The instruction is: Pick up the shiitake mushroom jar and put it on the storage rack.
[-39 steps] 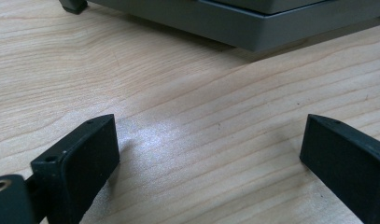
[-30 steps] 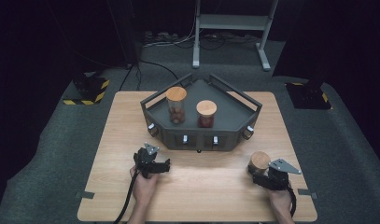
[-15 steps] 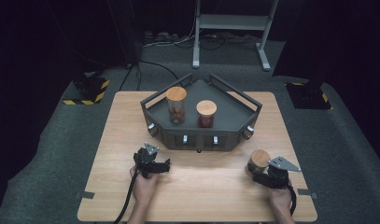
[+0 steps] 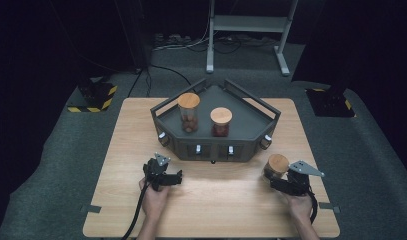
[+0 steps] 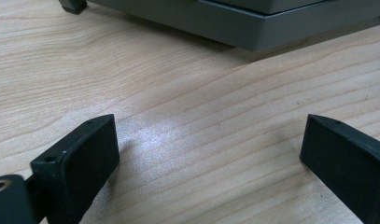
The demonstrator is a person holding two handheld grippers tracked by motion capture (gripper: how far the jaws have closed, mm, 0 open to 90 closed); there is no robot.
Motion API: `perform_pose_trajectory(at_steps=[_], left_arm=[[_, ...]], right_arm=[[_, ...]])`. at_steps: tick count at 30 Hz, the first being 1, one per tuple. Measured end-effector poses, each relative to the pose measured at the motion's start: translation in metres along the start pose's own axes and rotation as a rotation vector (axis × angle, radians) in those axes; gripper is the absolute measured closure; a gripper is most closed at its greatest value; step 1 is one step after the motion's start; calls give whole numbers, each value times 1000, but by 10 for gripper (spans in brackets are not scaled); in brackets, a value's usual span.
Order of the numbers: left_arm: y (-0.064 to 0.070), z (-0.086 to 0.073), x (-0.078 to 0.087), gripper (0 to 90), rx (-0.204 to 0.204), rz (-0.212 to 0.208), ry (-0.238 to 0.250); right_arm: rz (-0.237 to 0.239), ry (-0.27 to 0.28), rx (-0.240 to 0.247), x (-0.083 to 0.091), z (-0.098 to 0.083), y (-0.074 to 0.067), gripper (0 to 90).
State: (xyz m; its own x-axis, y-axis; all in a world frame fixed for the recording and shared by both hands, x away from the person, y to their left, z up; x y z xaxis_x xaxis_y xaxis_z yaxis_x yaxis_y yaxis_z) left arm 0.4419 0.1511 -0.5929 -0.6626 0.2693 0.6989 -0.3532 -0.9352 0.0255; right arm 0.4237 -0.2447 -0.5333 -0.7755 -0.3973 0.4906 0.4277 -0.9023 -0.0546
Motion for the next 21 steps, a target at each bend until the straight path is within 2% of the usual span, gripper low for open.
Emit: perform_pose_trajectory(at_steps=[21], left_arm=[[0, 0, 0, 43, 0, 0, 0]], right_arm=[[9, -17, -3, 10, 21, 4, 253]])
Point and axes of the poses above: each handheld gripper's, and its own axes: x roughly backward along the jaws, z roughly out of its top, y roughly to its right, the point moved 7 cm from there along -x, roughly forward along the jaws, and after that the axes turned 2 degrees about -z, right-handed, at the moved point
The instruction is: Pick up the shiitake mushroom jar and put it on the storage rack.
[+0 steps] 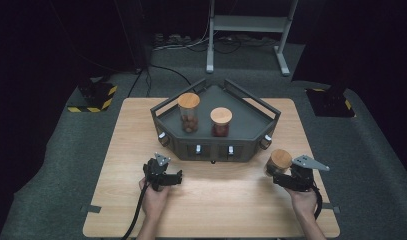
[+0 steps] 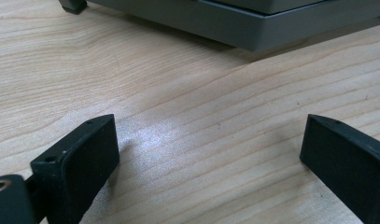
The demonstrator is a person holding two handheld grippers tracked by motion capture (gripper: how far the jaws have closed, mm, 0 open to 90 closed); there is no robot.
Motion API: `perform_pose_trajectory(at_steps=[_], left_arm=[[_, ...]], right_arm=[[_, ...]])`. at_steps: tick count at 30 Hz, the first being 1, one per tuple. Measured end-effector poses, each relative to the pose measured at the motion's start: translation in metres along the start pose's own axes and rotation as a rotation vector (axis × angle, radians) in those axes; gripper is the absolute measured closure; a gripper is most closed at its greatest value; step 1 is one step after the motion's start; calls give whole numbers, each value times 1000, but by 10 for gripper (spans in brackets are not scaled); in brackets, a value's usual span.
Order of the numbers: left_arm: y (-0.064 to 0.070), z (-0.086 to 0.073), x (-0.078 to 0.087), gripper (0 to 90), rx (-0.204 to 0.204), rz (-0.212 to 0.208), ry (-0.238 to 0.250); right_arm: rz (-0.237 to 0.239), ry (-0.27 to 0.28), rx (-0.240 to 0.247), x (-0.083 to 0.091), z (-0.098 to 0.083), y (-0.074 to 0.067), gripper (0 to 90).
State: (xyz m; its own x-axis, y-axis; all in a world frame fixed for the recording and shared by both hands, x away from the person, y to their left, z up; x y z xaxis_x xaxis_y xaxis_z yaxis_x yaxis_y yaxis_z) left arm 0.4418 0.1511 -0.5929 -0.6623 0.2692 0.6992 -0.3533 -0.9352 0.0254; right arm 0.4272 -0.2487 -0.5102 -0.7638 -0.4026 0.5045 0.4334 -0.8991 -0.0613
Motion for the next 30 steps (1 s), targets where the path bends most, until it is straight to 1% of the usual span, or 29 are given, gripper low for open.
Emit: perform_pose_trajectory(at_steps=[7, 14, 16, 19, 26, 30], left_arm=[[0, 0, 0, 43, 0, 0, 0], [0, 0, 0, 43, 0, 0, 0], [0, 0, 0, 43, 0, 1, 0], [0, 0, 0, 43, 0, 1, 1], [0, 0, 0, 43, 0, 0, 1], [0, 0, 0, 43, 0, 0, 0]], right_arm=[[-6, -5, -2, 0, 11, 1, 253], [22, 0, 4, 2, 28, -6, 253], [15, -10, 12, 1, 32, -7, 253], [24, -2, 10, 3, 38, -8, 253], [39, 9, 27, 7, 54, -13, 253], [55, 11, 21, 8, 64, -16, 253]])
Point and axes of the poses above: each handheld gripper's, and its own axes: x roughly backward along the jaws, z roughly out of its top, y roughly to its right, the point moved 7 cm from there along -x, roughly forward along the jaws, and after that the axes turned 2 degrees about -z, right-handed, at the moved point
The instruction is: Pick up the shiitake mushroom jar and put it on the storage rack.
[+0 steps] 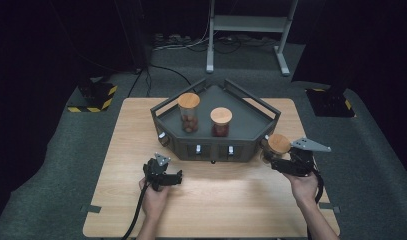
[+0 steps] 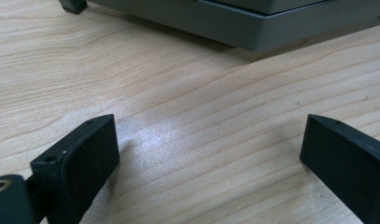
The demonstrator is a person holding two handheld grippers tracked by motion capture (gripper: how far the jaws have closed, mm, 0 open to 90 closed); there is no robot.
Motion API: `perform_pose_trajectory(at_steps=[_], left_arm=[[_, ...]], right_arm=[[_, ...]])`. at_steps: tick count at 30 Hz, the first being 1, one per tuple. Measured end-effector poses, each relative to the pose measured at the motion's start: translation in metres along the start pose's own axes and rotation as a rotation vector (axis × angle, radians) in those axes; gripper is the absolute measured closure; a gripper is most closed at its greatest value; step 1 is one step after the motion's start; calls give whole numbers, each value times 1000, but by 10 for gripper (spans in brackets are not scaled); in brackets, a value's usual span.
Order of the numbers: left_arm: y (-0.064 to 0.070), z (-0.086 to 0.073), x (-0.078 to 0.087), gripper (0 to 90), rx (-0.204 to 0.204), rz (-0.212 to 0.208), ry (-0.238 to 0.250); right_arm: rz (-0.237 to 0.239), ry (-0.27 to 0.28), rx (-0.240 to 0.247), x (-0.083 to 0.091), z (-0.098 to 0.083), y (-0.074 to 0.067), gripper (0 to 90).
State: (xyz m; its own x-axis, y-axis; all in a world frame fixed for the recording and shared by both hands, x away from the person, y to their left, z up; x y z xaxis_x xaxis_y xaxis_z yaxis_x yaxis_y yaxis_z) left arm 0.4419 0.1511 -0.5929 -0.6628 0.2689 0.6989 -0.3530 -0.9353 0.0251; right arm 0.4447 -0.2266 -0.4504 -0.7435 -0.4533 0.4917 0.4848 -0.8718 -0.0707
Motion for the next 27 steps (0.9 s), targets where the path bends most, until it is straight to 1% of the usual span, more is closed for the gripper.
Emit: perform_pose_trajectory(at_steps=[2, 7, 14, 17, 25, 27], left_arm=[[0, 0, 0, 43, 0, 0, 0], [0, 0, 0, 43, 0, 0, 0], [0, 0, 0, 43, 0, -1, 0], [0, 0, 0, 43, 0, -1, 0], [-1, 1, -1, 43, -2, 1, 0], [-1, 1, -1, 43, -1, 2, -1]], right_arm=[[8, -4, 1, 1, 5, -3, 253], [16, -12, 29, 1, 15, -8, 253], [10, -14, 53, 2, 25, -12, 253], [20, -11, 44, 4, 30, -11, 253], [22, -16, 17, 7, 42, -4, 253], [20, -27, 13, 6, 44, -3, 253]])
Point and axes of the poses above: each handheld gripper's, and its own axes: x roughly backward along the jaws, z roughly out of its top, y roughly to its right, the point moved 7 cm from there along -x, roughly forward along the jaws, and after that the axes turned 2 degrees about -z, right-handed, at the moved point
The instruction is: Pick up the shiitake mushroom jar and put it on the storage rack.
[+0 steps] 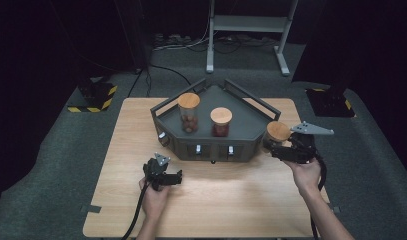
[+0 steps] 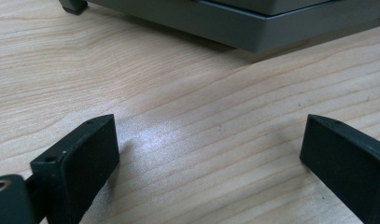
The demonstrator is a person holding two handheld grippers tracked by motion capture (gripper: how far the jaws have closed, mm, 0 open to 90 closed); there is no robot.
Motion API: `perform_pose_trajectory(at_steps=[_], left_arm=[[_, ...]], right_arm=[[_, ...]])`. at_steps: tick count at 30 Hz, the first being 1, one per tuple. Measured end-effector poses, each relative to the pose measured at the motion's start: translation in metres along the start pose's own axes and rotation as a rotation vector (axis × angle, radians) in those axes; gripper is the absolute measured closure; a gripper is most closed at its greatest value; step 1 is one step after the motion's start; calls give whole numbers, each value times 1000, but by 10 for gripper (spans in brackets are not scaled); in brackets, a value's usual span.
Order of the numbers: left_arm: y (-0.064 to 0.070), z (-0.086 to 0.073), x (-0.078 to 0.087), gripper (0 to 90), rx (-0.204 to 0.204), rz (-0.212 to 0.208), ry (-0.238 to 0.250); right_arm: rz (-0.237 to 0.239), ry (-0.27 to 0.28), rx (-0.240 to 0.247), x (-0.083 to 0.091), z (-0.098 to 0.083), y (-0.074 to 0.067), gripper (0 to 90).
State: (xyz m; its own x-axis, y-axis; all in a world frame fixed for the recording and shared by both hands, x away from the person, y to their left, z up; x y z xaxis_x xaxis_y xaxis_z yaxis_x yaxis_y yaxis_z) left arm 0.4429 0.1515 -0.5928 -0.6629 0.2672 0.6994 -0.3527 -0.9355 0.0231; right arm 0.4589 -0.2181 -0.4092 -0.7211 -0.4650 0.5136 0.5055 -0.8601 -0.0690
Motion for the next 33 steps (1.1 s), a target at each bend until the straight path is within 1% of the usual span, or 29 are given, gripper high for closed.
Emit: perform_pose_trajectory(at_steps=[2, 5, 10, 12, 14, 16, 19, 22, 27, 33], left_arm=[[0, 0, 0, 43, -1, 0, 1], [0, 0, 0, 43, 0, 0, 1], [0, 0, 0, 43, 1, 1, 0], [0, 0, 0, 43, 1, 1, 0], [0, 0, 0, 43, 1, 1, 1], [0, 0, 0, 43, 1, 1, 0], [0, 0, 0, 43, 1, 1, 0], [0, 0, 0, 43, 1, 1, 0], [0, 0, 0, 43, 1, 1, 0], [0, 0, 0, 43, 1, 1, 0]], right_arm=[[-5, 0, 4, 1, 4, -1, 253], [3, 13, 6, 2, 10, -2, 253], [-1, 6, 9, 4, 22, -2, 253], [9, 7, 13, 5, 28, -4, 253], [2, 3, 25, 5, 34, -5, 253], [6, 9, 23, 5, 37, -7, 253], [9, 10, 36, 2, 41, -11, 253], [11, 3, 34, -5, 41, -13, 253], [13, -1, 24, -12, 45, -12, 253], [5, 2, 24, -17, 52, -13, 253]])
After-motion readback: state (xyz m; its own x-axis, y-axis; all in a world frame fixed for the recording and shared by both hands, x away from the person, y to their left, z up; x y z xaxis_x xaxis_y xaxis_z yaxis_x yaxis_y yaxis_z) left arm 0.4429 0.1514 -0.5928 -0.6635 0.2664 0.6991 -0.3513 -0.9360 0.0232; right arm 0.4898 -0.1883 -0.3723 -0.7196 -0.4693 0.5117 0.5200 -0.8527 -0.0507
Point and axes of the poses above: each handheld gripper's, and its own axes: x roughly backward along the jaws, z roughly out of its top, y roughly to its right, the point moved 7 cm from there along -x, roughly forward along the jaws, and after that the axes turned 2 degrees about -z, right-handed, at the moved point
